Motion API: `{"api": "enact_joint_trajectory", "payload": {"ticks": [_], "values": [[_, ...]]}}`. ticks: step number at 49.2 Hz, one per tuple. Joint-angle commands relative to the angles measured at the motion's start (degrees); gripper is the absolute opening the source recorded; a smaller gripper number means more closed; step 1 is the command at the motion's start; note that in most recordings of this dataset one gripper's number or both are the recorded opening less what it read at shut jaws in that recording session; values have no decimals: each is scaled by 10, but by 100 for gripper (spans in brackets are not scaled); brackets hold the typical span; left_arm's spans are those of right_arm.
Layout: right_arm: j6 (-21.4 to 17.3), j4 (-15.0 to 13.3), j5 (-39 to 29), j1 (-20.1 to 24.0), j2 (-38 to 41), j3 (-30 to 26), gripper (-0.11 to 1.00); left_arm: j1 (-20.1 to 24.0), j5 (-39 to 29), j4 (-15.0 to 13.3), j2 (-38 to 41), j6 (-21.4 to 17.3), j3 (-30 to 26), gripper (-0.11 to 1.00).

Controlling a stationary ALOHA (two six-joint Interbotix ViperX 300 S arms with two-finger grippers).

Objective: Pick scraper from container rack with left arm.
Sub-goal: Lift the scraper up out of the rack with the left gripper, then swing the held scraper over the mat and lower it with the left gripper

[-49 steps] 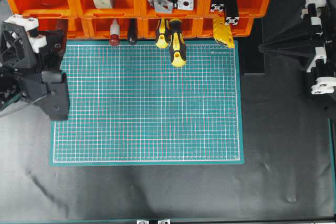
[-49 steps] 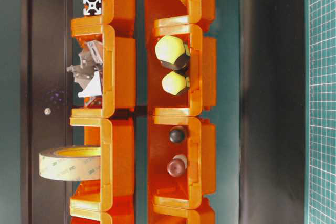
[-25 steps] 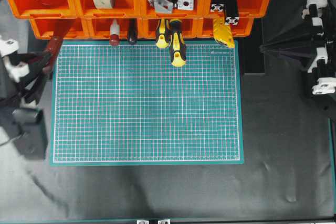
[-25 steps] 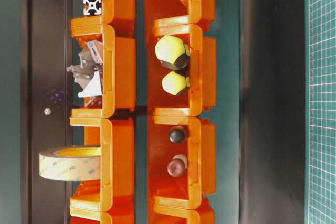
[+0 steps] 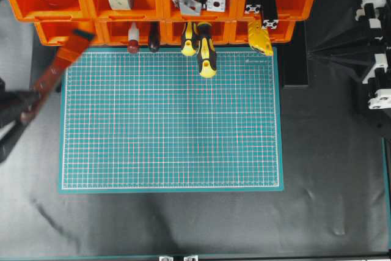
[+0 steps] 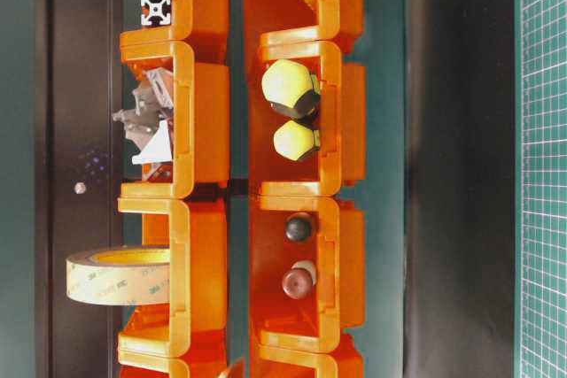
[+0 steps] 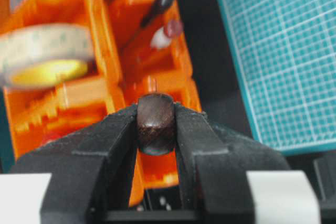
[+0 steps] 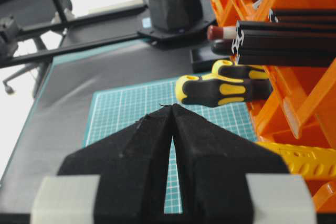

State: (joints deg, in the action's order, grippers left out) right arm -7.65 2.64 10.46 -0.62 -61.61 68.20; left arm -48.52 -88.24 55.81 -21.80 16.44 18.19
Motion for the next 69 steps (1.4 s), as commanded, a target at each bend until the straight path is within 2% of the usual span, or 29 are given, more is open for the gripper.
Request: {"api": "enact_joint_trajectory", "payload": {"ticks": [1, 7, 11, 17, 28, 40, 47, 52, 69], "values": [[-2, 0, 4, -1, -2, -11, -1, -4, 14, 4, 28, -18, -45, 21], [-11, 0, -3, -1, -7, -14, -1, -1, 70, 5, 68, -39, -77, 21], [-22, 0, -13, -1, -11, -16, -1, 17, 114, 4, 83, -46, -80, 21], [-38, 0, -39, -1, -20, -19, -1, 51, 177, 5, 90, -48, -53, 21], [-65, 0, -69, 0, -33, -26, -1, 139, 348, 5, 98, -48, 9, 21], [-80, 0, -106, 0, -44, -32, -1, 236, 488, 4, 149, -68, 38, 21], [-80, 1, -112, 0, -49, -34, -1, 272, 533, 5, 173, -82, 57, 21], [-80, 0, -113, -3, -52, -35, -1, 287, 541, 4, 186, -81, 68, 21], [-79, 0, -152, -12, -62, -40, -1, 296, 561, 4, 193, -74, 83, 21]]}}
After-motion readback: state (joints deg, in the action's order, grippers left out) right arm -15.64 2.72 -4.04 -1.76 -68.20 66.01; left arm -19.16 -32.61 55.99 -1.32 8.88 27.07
